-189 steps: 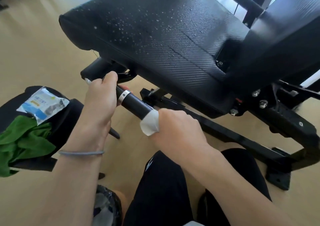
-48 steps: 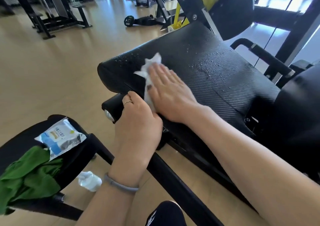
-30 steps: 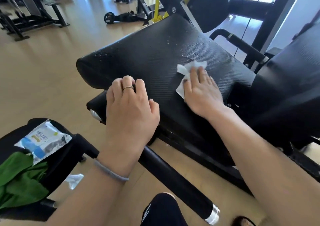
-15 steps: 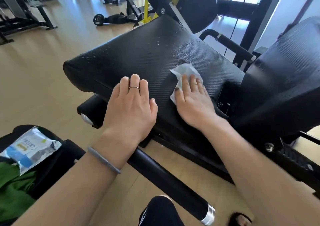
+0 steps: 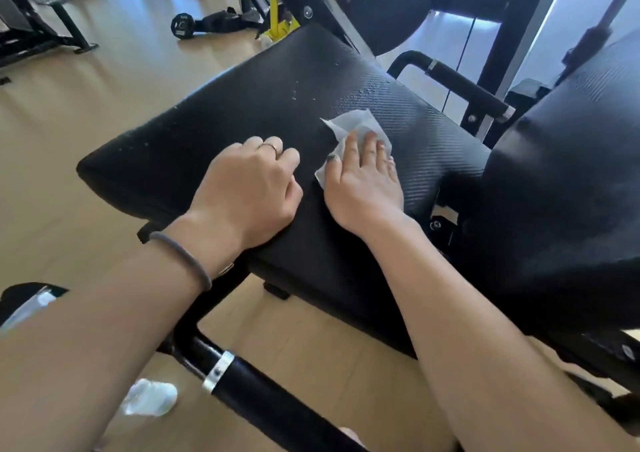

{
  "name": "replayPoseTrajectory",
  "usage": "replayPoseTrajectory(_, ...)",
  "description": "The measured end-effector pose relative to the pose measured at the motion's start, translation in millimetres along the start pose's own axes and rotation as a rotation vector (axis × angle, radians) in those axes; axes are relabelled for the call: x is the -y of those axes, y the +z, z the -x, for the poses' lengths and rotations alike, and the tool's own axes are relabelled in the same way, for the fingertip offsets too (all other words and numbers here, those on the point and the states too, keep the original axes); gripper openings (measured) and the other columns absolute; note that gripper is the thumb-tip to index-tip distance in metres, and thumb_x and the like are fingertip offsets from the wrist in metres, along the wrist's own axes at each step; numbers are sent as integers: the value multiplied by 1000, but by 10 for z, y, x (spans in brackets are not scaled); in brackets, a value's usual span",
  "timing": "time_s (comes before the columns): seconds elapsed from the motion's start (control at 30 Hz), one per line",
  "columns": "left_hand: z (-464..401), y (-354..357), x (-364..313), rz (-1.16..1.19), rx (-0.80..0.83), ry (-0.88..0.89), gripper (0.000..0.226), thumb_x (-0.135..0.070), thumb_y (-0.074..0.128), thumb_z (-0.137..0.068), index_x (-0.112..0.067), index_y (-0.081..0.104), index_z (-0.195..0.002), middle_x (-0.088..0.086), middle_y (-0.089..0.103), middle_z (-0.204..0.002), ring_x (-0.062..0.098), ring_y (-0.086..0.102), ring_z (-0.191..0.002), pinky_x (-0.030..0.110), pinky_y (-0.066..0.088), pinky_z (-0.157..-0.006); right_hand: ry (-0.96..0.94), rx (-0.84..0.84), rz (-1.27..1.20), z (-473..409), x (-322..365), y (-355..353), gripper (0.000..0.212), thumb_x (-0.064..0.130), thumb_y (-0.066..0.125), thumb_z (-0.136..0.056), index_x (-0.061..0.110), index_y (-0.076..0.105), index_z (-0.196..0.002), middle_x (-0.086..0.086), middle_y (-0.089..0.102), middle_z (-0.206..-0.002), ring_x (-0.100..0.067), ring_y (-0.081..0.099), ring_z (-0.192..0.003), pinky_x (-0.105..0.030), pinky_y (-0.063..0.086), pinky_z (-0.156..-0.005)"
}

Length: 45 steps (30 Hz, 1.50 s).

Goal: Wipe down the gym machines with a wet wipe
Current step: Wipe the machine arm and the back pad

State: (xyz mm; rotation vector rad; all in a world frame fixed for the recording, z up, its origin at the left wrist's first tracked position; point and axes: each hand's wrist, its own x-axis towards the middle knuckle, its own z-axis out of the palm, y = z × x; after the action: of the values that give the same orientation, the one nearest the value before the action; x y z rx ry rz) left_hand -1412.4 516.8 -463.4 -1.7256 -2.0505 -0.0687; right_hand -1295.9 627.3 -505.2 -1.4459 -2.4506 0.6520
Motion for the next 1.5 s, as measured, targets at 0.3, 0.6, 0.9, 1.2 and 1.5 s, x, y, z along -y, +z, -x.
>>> replayPoseTrajectory(0.3,-34,-74,28,152,204,69,49,-27,44,-95,-14,52,-142,8,49,-145,28,45,-133,45,32,-114,116,14,5,578,69,6,67,46,0,-102,16,-10,-161,-8,-20,-168,-21,-21,-155,-37,-13,-125)
replayPoseTrajectory(0.6,-69,-71,49,178,215,86,50,-24,47,-96,-13,52,-145,9,49,-148,31,45,-134,48,32,-116,367,-16,-66,-223,-120,-126,64,38,14,-109,8,-7,-161,-14,-14,-169,-25,-18,-155,-41,-10,-126)
replayPoseTrajectory(0.9,-89,-84,62,176,250,98,54,-23,46,-95,-12,49,-147,11,48,-149,33,44,-136,49,31,-116,345,-32,54,105,-208,-62,67,40,12,-105,5,-2,-161,-19,-5,-169,-30,-9,-157,-44,-1,-128)
replayPoseTrajectory(1.2,-88,-74,85,173,301,110,57,-22,46,-94,-12,44,-150,11,44,-152,32,41,-139,49,28,-119,436,-61,2,287,77,-6,65,37,15,-108,2,-4,-160,-21,-9,-168,-31,-10,-157,-46,1,-128)
replayPoseTrajectory(1.5,-82,-58,93,185,308,117,57,-22,46,-95,-10,45,-150,12,43,-153,33,40,-141,50,28,-118,821,-158,-117,-535,-773,-303,67,36,23,-109,-4,2,-159,-25,0,-167,-31,6,-157,-37,5,-127)
